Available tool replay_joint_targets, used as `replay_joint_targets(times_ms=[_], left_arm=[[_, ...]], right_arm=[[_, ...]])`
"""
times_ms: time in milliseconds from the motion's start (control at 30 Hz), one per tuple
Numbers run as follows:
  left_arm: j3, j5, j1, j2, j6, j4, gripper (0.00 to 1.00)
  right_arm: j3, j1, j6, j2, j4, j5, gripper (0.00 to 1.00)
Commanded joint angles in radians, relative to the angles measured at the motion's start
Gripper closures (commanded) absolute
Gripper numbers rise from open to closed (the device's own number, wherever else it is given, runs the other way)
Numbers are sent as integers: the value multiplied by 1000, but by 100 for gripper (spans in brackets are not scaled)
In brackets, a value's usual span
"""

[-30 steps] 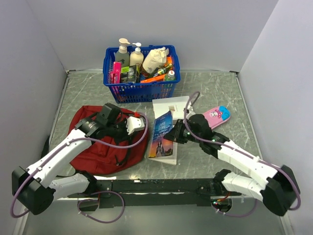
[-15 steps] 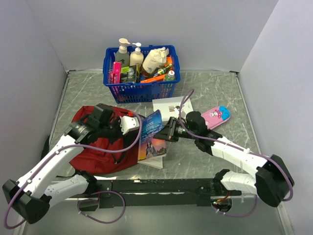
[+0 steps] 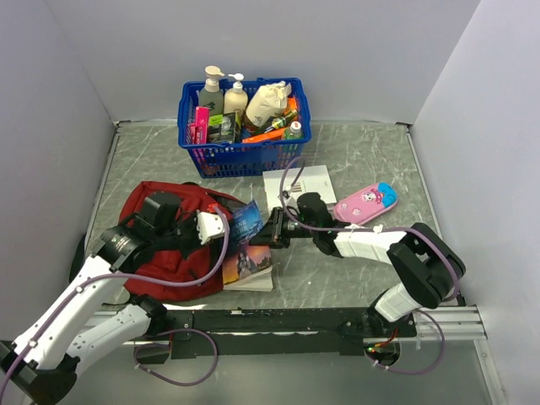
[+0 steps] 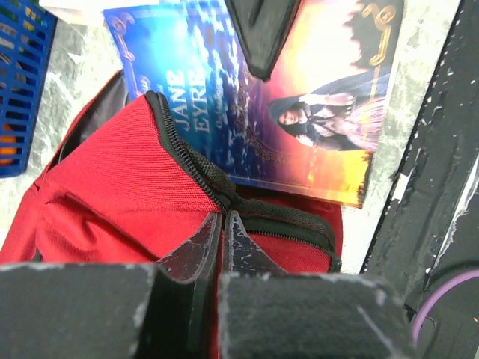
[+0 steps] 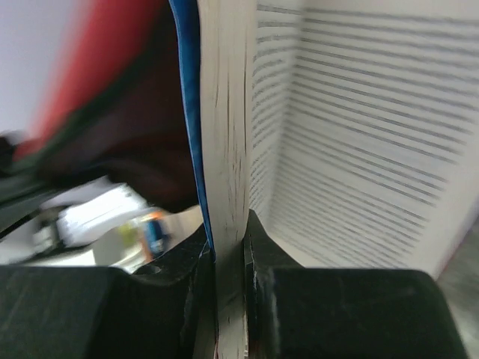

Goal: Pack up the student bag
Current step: Place the book in the student bag.

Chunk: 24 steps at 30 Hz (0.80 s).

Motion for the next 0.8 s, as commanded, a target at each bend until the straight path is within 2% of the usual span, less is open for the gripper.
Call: replay_joint_targets(times_ms=[0,67,100,400,500,567,600,667,733,767], left_arm=[[19,93,2,-32,-8,36,99],[16,100,3,-26,-13,44,99],[19,103,3,-20,-16,44,99],[54,141,2,13,-7,15,99],[62,141,4,14,18,-10,99],[59,150,4,13,24,-13,99],[56,158,3,16,24,-10,99],[54,173,3,26,27,-10,99],[66,187,4,43,36,-6,99],[70,189,3,46,42,-4,99]], right_arm=[[199,41,-228,-18,-345,149,100],[237,53,-276,-6,-477,227,100],[247,59,-288,8,-488,239,100],[358,67,-285,261,-522,155,100],[349,74,-281,264,-507,173,100],[277,78,-233,247,-383,164,100],[246,78,-203,239,-240,129,100],[182,68,-115,259,-90,89,100],[162,65,-51,284,156,-6,100],[140,59,44,311,247,-30,100]])
